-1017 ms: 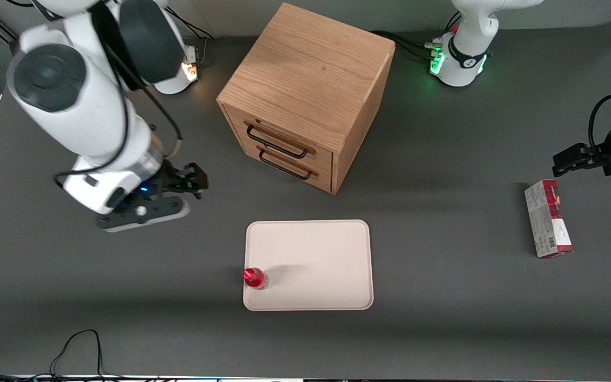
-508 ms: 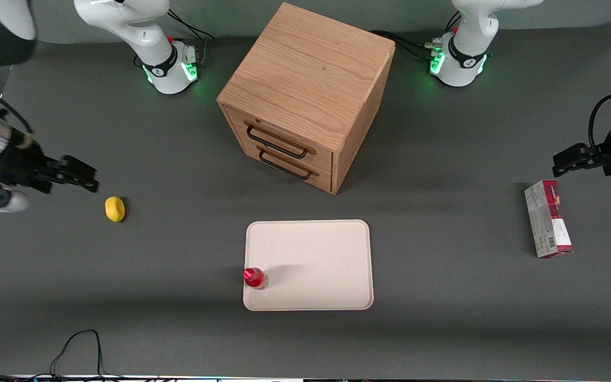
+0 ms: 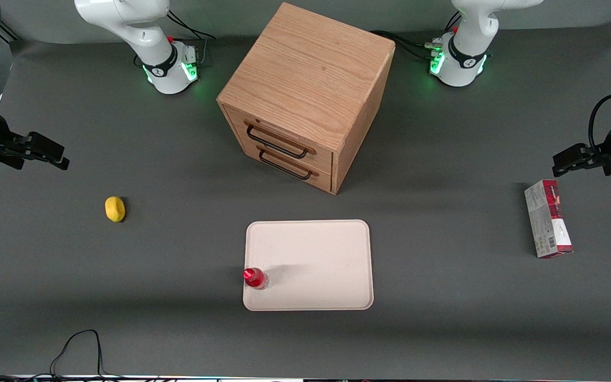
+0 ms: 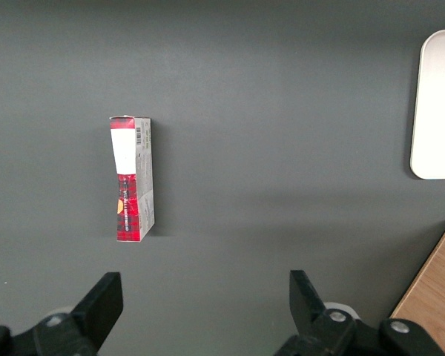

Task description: Place coke bottle on tray

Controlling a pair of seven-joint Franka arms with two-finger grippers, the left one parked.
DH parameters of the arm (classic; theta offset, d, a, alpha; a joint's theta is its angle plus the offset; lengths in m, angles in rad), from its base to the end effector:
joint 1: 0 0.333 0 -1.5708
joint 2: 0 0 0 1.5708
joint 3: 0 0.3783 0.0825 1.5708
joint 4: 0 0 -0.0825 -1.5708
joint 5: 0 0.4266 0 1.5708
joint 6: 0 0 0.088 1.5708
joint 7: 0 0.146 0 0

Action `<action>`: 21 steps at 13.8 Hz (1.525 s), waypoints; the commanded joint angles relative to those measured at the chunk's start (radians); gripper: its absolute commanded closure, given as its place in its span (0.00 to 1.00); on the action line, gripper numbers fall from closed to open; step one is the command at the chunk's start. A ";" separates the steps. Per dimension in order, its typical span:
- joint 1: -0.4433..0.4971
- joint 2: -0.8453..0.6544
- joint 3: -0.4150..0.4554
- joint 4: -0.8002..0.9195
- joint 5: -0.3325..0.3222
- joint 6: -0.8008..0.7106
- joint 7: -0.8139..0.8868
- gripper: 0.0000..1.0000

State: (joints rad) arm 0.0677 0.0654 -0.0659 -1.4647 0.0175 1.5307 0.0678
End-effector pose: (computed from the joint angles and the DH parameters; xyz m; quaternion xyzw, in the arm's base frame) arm 0.6180 0.0052 0.6590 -0.9994 0.0326 -0.0001 0.0066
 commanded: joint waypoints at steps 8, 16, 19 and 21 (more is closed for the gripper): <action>0.006 -0.026 -0.034 -0.037 -0.024 0.008 -0.049 0.00; 0.020 -0.027 -0.055 -0.037 -0.033 0.006 -0.049 0.00; 0.018 -0.026 -0.055 -0.037 -0.033 0.006 -0.049 0.00; 0.018 -0.027 -0.055 -0.037 -0.033 0.006 -0.048 0.00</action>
State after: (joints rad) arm 0.0742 0.0643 -0.1105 -1.4780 -0.0035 1.5304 0.0407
